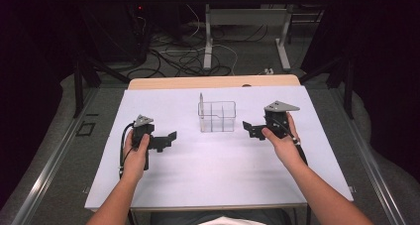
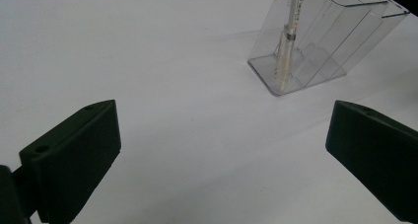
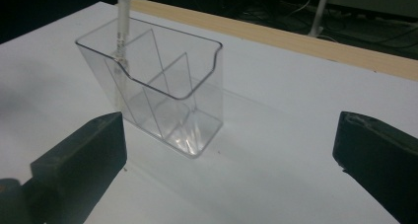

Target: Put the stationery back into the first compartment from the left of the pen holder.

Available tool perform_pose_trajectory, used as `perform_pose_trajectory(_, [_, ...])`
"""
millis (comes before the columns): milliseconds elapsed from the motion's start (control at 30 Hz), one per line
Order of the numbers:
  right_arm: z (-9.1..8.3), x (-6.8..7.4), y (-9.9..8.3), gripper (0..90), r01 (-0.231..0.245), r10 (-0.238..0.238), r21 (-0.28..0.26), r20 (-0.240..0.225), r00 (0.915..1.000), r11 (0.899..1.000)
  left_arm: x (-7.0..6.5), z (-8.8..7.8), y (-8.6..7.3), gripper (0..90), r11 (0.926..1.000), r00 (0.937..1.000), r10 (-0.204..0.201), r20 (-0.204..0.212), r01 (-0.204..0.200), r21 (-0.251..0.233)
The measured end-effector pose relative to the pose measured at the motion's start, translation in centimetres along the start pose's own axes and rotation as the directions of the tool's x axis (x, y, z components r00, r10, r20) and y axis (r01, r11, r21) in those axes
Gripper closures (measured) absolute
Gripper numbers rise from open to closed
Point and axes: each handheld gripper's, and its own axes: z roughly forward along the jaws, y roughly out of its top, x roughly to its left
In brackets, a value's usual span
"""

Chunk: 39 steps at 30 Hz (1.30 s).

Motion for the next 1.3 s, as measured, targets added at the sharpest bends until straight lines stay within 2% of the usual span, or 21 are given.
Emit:
perform_pose_trajectory(267, [-0.9, -2.1, -1.6, 0.0, -0.028, 0.028, 0.009, 0.054, 0.9982, 1.0, 0.1, -0.1, 0.0, 0.3, 1.0, 1.0, -0.002, 0.001, 0.002, 0.007])
perform_pose_trajectory(500, [-1.4, -3.7, -3.1, 0.0, -0.081, 0.081, 0.003, 0.082, 0.9933, 0.997, 0.2, 0.0, -0.1, 0.3, 1.0, 1.0, 0.001, -0.005, -0.001, 0.003])
perform_pose_trajectory(700, [-1.7, -5.2, -4.1, 0.0, -0.1, 0.098, 0.013, 0.12, 0.9879, 0.995, 0.3, 0.0, -0.1, 0.3, 1.0, 1.0, -0.006, -0.006, 0.006, 0.002])
perform_pose_trajectory(800, [-1.8, -5.8, -4.8, 0.0, -0.121, 0.117, 0.02, 0.139, 0.9833, 0.992, 0.4, 0.1, -0.1, 0.3, 1.0, 1.0, -0.004, -0.009, 0.004, 0.002])
perform_pose_trajectory(1000, [-1.8, -6.8, -5.9, 0.0, -0.181, 0.172, 0.033, 0.181, 0.9682, 0.983, 0.5, 0.0, -0.1, 0.3, 0.9999, 0.9999, -0.004, -0.01, 0.004, 0.009])
perform_pose_trajectory(1300, [-1.6, -7.7, -6.7, 0.0, -0.196, 0.181, 0.041, 0.231, 0.9558, 0.98, 0.6, 0.2, -0.2, 0.3, 0.9999, 0.9999, -0.002, -0.014, 0.002, 0.01])
